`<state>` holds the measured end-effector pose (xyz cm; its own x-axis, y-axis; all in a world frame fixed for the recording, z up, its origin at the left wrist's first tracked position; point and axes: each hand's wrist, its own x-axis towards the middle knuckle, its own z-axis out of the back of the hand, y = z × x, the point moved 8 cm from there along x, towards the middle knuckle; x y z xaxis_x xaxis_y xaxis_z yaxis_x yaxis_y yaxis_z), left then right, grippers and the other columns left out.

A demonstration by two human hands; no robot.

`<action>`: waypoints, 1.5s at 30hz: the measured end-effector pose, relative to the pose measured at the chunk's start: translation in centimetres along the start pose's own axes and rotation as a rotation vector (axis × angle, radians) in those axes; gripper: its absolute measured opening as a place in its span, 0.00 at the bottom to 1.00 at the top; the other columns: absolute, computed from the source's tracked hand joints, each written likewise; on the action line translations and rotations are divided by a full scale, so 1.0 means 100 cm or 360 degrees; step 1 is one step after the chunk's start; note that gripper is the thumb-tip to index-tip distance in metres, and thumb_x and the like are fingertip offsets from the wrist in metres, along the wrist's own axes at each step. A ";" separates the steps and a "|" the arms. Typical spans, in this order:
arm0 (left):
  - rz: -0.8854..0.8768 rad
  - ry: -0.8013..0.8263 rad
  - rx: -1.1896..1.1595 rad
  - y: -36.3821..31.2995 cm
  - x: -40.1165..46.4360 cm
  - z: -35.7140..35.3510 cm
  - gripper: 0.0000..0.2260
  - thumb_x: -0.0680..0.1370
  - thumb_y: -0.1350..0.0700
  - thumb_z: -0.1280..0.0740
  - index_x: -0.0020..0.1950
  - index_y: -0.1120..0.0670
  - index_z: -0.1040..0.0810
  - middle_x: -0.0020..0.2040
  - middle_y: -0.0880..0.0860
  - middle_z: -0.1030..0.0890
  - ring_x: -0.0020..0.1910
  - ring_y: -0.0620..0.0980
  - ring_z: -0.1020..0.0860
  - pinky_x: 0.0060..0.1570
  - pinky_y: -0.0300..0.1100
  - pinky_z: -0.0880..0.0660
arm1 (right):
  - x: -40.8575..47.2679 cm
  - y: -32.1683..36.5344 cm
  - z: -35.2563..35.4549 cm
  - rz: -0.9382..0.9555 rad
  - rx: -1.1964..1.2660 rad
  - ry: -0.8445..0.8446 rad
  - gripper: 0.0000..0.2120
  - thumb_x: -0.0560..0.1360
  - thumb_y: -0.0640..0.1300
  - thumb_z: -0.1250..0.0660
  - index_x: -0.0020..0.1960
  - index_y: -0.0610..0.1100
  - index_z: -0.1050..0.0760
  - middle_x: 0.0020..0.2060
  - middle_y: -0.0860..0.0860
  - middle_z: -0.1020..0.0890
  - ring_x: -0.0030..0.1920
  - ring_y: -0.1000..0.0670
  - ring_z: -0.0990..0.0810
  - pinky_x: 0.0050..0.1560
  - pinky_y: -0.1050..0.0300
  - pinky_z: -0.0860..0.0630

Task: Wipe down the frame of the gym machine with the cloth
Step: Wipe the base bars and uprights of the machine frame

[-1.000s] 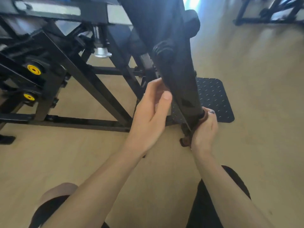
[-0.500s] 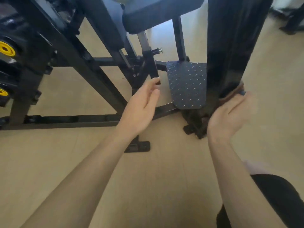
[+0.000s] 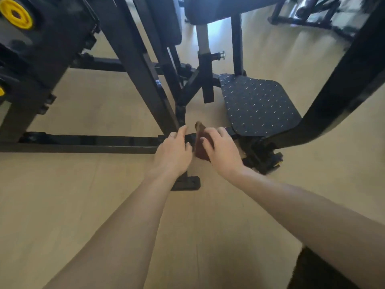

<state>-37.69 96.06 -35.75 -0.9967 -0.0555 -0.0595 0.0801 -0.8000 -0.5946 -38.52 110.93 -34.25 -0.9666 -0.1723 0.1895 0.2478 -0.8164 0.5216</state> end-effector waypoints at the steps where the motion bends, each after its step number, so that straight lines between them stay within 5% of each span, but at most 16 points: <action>1: -0.0016 -0.0014 0.0030 0.003 0.002 -0.001 0.26 0.84 0.50 0.39 0.81 0.44 0.43 0.69 0.53 0.26 0.60 0.54 0.22 0.58 0.54 0.20 | 0.013 0.003 -0.001 0.0174 -0.0236 0.0056 0.14 0.85 0.50 0.39 0.67 0.46 0.26 0.56 0.49 0.25 0.53 0.52 0.26 0.53 0.55 0.24; 3: -0.0117 -0.0046 0.0133 0.006 0.005 -0.006 0.27 0.83 0.51 0.38 0.81 0.45 0.42 0.67 0.54 0.25 0.58 0.54 0.23 0.58 0.53 0.21 | 0.035 -0.006 -0.003 0.0384 -0.0629 0.0181 0.15 0.85 0.49 0.41 0.67 0.44 0.26 0.56 0.46 0.24 0.55 0.45 0.24 0.51 0.49 0.24; 6: -0.0343 -0.0108 0.0448 0.006 0.011 -0.017 0.28 0.82 0.51 0.39 0.82 0.45 0.44 0.73 0.55 0.29 0.71 0.56 0.30 0.73 0.53 0.33 | 0.056 -0.034 -0.011 0.0462 -0.0842 0.0362 0.17 0.85 0.50 0.42 0.69 0.44 0.27 0.58 0.44 0.23 0.57 0.41 0.24 0.52 0.44 0.25; 10: -0.0485 0.0005 0.0965 0.009 0.027 -0.043 0.30 0.85 0.47 0.43 0.84 0.46 0.54 0.83 0.57 0.45 0.82 0.58 0.51 0.81 0.55 0.53 | 0.070 -0.077 -0.022 0.0387 -0.0849 0.0327 0.17 0.85 0.50 0.44 0.69 0.44 0.27 0.58 0.45 0.22 0.57 0.41 0.23 0.53 0.42 0.23; 17: -0.0499 -0.0043 0.1478 0.026 0.056 -0.065 0.37 0.83 0.47 0.38 0.84 0.52 0.58 0.83 0.62 0.58 0.81 0.61 0.65 0.78 0.58 0.67 | 0.090 -0.108 -0.078 0.0314 -0.0535 0.0103 0.13 0.85 0.47 0.39 0.67 0.44 0.24 0.58 0.45 0.19 0.58 0.41 0.21 0.58 0.41 0.22; 20: -0.0556 0.0042 0.1701 0.039 0.058 -0.072 0.37 0.84 0.47 0.41 0.83 0.57 0.61 0.81 0.63 0.65 0.79 0.62 0.69 0.77 0.58 0.69 | 0.097 -0.106 -0.120 0.0267 -0.0339 0.0107 0.17 0.86 0.49 0.41 0.71 0.47 0.25 0.68 0.50 0.21 0.70 0.47 0.26 0.74 0.46 0.34; 23: -0.0570 0.0059 0.1772 0.045 0.062 -0.075 0.37 0.84 0.46 0.43 0.82 0.58 0.64 0.80 0.64 0.68 0.78 0.63 0.70 0.75 0.60 0.71 | 0.102 -0.115 -0.134 0.0204 -0.0316 0.0015 0.18 0.87 0.52 0.46 0.73 0.50 0.26 0.72 0.54 0.25 0.76 0.52 0.32 0.77 0.53 0.48; 27: -0.0549 0.0040 0.1799 0.046 0.061 -0.079 0.37 0.84 0.46 0.44 0.81 0.59 0.65 0.79 0.65 0.70 0.77 0.65 0.72 0.73 0.62 0.74 | 0.105 -0.133 -0.130 0.0405 -0.0519 0.0027 0.18 0.87 0.51 0.46 0.72 0.49 0.26 0.70 0.51 0.23 0.74 0.49 0.29 0.77 0.50 0.44; 31: -0.0563 0.0034 0.1788 0.045 0.060 -0.075 0.36 0.85 0.46 0.45 0.80 0.59 0.67 0.79 0.66 0.69 0.78 0.65 0.71 0.73 0.61 0.74 | 0.133 -0.181 -0.100 0.0128 -0.0704 0.0031 0.20 0.87 0.51 0.49 0.67 0.46 0.23 0.67 0.49 0.21 0.74 0.48 0.29 0.76 0.44 0.36; 36: -0.0544 0.0027 0.1809 0.042 0.059 -0.076 0.38 0.84 0.47 0.43 0.81 0.61 0.64 0.79 0.67 0.68 0.78 0.67 0.70 0.72 0.63 0.74 | 0.134 -0.171 -0.106 -0.0064 -0.0582 0.0008 0.24 0.86 0.51 0.53 0.64 0.47 0.20 0.67 0.51 0.20 0.76 0.49 0.32 0.81 0.42 0.50; 41: -0.0478 0.0043 0.1805 0.039 0.063 -0.079 0.39 0.83 0.46 0.40 0.82 0.60 0.62 0.81 0.65 0.66 0.79 0.67 0.68 0.71 0.62 0.74 | 0.106 -0.119 -0.134 0.0186 -0.0306 -0.0036 0.20 0.87 0.49 0.48 0.67 0.48 0.20 0.66 0.53 0.19 0.72 0.52 0.26 0.81 0.51 0.54; 45: -0.0468 0.0049 0.1805 0.042 0.063 -0.078 0.39 0.83 0.47 0.40 0.82 0.59 0.62 0.81 0.65 0.65 0.79 0.66 0.68 0.71 0.62 0.74 | 0.114 -0.138 -0.129 0.0519 -0.0585 0.0163 0.22 0.87 0.53 0.52 0.70 0.50 0.23 0.68 0.53 0.21 0.73 0.51 0.27 0.81 0.47 0.46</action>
<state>-43.51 97.04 -44.89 -0.9726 0.2223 -0.0673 -0.2277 -0.8551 0.4657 -53.79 113.12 -50.05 -0.8486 -0.4890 0.2018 0.5166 -0.8481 0.1175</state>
